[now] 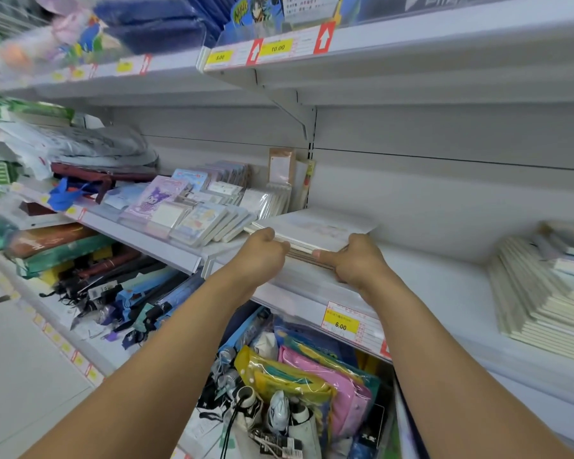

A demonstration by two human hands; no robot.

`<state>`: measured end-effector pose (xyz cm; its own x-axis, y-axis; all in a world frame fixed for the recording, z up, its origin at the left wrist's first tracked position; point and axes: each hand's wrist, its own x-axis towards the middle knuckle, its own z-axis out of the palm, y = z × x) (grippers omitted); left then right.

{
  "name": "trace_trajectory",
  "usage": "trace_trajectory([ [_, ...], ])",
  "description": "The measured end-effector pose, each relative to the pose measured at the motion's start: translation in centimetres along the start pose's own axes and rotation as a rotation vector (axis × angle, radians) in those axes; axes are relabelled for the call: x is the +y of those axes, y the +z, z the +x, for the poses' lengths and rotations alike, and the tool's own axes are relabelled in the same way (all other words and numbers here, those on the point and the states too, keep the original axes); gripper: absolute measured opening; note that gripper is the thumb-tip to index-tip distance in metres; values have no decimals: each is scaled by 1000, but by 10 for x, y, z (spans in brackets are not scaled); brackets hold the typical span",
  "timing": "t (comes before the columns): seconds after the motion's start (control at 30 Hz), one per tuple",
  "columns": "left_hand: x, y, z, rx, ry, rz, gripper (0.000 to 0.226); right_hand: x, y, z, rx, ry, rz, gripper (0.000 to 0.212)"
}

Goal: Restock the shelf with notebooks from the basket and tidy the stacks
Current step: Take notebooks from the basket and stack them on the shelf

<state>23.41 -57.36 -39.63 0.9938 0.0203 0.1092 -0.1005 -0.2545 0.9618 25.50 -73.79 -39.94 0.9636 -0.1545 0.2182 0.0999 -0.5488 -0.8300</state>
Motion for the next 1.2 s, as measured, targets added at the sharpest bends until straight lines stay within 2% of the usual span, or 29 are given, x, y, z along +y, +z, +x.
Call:
trace_trajectory([
  [0.1,-2,3,0,-53,35,62,57,2,1,10,25,-4,-150,38],
  [0.33,-8,7,15,-83,139,249,53,9,5,23,71,-18,-325,40],
  [0.47,-13,14,17,-85,176,427,52,14,7,29,61,-18,-352,48],
  [0.6,-14,15,16,-76,183,567,24,17,9,33,45,3,-304,60],
  [0.7,-13,13,15,-63,203,632,39,18,11,33,49,10,-290,62],
  [0.83,-15,10,18,-76,209,642,42,19,11,32,58,3,-333,56],
  [0.93,-19,6,15,-59,269,532,45,18,11,28,87,-12,-387,48],
  [1.07,-30,-9,4,22,377,492,45,15,9,22,102,-25,-393,42],
  [1.2,-42,-34,-7,75,393,513,42,8,9,17,94,1,-442,36],
])
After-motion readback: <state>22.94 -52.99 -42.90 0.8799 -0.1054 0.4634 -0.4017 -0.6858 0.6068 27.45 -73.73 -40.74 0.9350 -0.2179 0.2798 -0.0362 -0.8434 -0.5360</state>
